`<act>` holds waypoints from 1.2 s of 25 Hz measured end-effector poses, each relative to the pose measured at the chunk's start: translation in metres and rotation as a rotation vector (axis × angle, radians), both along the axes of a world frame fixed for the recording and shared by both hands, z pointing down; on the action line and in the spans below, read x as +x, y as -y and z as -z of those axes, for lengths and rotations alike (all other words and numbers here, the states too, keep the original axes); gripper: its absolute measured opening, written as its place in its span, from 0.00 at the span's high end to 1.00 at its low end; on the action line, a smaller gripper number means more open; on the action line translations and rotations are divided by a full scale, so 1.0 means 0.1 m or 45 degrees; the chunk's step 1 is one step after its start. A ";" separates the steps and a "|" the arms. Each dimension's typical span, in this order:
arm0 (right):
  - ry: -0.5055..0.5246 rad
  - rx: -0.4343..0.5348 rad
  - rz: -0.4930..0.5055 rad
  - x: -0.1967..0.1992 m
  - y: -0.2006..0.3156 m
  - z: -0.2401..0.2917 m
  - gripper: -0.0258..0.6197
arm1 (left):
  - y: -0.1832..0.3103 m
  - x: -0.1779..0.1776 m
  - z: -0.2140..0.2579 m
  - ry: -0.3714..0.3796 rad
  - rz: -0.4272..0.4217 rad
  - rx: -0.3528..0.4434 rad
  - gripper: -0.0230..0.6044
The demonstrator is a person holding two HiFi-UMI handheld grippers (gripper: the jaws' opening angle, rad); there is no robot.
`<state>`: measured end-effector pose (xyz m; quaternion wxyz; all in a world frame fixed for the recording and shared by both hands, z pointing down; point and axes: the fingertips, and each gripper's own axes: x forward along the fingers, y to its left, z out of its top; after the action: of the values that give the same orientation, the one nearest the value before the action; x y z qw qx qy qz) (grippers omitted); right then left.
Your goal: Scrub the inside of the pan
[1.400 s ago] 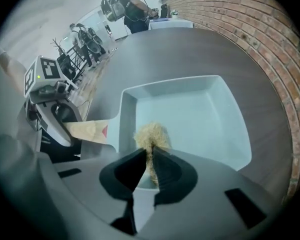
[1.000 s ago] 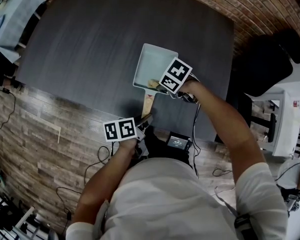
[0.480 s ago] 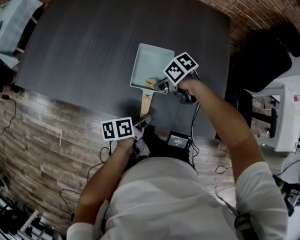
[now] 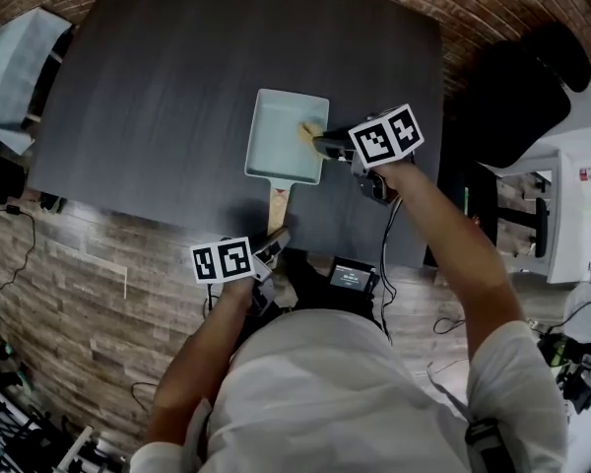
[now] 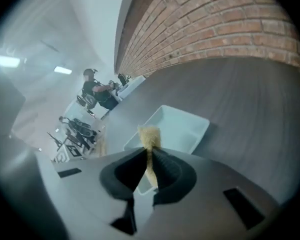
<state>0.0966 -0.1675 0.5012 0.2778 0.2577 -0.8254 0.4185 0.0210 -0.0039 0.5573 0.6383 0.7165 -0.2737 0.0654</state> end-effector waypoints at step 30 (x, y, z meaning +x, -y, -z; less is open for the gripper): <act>-0.639 0.138 0.024 0.74 0.51 -0.64 0.90 | -0.06 0.05 -0.01 0.087 -0.257 0.066 0.78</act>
<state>0.1701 -0.2184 0.5648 0.4637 0.3603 -0.7541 0.2941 0.0259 0.0024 0.5581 0.6001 0.7540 -0.2234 0.1468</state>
